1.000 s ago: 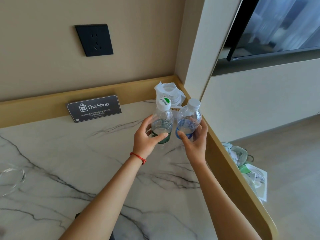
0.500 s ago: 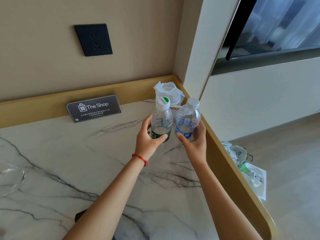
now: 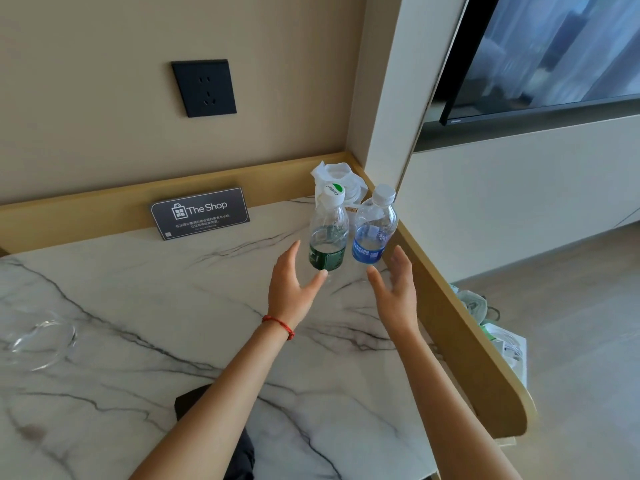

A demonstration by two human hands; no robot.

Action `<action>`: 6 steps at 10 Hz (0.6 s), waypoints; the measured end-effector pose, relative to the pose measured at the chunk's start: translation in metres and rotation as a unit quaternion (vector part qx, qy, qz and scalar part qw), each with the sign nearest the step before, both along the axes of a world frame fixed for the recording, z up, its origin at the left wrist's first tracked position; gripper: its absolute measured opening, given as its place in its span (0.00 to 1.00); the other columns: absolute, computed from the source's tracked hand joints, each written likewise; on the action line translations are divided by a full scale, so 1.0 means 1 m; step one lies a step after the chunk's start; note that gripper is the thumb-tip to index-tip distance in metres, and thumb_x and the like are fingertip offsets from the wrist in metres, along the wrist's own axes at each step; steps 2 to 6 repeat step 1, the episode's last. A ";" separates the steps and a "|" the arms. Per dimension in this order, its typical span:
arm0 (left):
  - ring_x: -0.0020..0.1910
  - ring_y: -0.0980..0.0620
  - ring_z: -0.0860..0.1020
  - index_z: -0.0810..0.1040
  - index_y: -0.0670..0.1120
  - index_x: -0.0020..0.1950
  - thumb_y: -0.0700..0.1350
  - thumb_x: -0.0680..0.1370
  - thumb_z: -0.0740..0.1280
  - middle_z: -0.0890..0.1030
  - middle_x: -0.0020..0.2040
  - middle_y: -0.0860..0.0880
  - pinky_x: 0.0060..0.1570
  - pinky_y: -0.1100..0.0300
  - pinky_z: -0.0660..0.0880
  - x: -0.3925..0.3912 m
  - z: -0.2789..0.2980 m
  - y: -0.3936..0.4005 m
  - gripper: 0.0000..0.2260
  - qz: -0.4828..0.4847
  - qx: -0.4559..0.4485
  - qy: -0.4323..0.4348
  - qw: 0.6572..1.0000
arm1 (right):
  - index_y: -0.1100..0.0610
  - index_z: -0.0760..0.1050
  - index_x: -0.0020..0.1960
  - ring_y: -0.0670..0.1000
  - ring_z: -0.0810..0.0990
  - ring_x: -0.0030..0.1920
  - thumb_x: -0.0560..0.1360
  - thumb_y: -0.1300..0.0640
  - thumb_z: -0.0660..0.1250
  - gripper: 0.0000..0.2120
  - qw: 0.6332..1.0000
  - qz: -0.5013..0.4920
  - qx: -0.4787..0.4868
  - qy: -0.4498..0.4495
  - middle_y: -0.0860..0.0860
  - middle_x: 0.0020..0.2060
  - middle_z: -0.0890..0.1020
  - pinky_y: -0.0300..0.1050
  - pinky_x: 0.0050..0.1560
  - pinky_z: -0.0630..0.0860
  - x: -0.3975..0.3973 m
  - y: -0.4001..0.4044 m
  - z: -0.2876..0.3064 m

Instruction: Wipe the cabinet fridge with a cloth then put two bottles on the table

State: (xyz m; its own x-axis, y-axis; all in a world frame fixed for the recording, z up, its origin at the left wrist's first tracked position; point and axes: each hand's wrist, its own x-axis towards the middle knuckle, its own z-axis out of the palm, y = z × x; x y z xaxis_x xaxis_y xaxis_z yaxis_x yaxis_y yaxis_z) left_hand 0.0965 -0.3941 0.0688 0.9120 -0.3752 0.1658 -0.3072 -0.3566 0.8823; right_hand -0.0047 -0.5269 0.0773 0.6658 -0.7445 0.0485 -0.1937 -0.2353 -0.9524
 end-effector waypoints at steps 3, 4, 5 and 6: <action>0.68 0.45 0.66 0.66 0.40 0.70 0.47 0.73 0.69 0.70 0.68 0.41 0.66 0.58 0.61 -0.011 0.000 0.017 0.28 -0.023 0.070 -0.060 0.995 | 0.53 0.56 0.73 0.50 0.61 0.71 0.76 0.48 0.63 0.30 0.990 0.018 -0.094 0.104 0.51 0.73 0.60 0.48 0.68 0.62 -0.014 0.014 0.004; 0.68 0.45 0.66 0.66 0.40 0.70 0.47 0.73 0.69 0.70 0.68 0.41 0.66 0.58 0.61 -0.011 0.000 0.017 0.28 -0.023 0.070 -0.060 0.995 | 0.53 0.56 0.73 0.50 0.61 0.71 0.76 0.48 0.63 0.30 0.990 0.018 -0.094 0.104 0.51 0.73 0.60 0.48 0.68 0.62 -0.014 0.014 0.004; 0.68 0.45 0.66 0.66 0.40 0.70 0.47 0.73 0.69 0.70 0.68 0.41 0.66 0.58 0.61 -0.011 0.000 0.017 0.28 -0.023 0.070 -0.060 0.995 | 0.53 0.56 0.73 0.50 0.61 0.71 0.76 0.48 0.63 0.30 0.990 0.018 -0.094 0.104 0.51 0.73 0.60 0.48 0.68 0.62 -0.014 0.014 0.004; 0.68 0.45 0.66 0.66 0.40 0.70 0.47 0.73 0.69 0.70 0.68 0.41 0.66 0.58 0.61 -0.011 0.000 0.017 0.28 -0.023 0.070 -0.060 0.995 | 0.53 0.56 0.73 0.50 0.61 0.71 0.76 0.48 0.63 0.30 0.990 0.018 -0.094 0.104 0.51 0.73 0.60 0.48 0.68 0.62 -0.014 0.014 0.004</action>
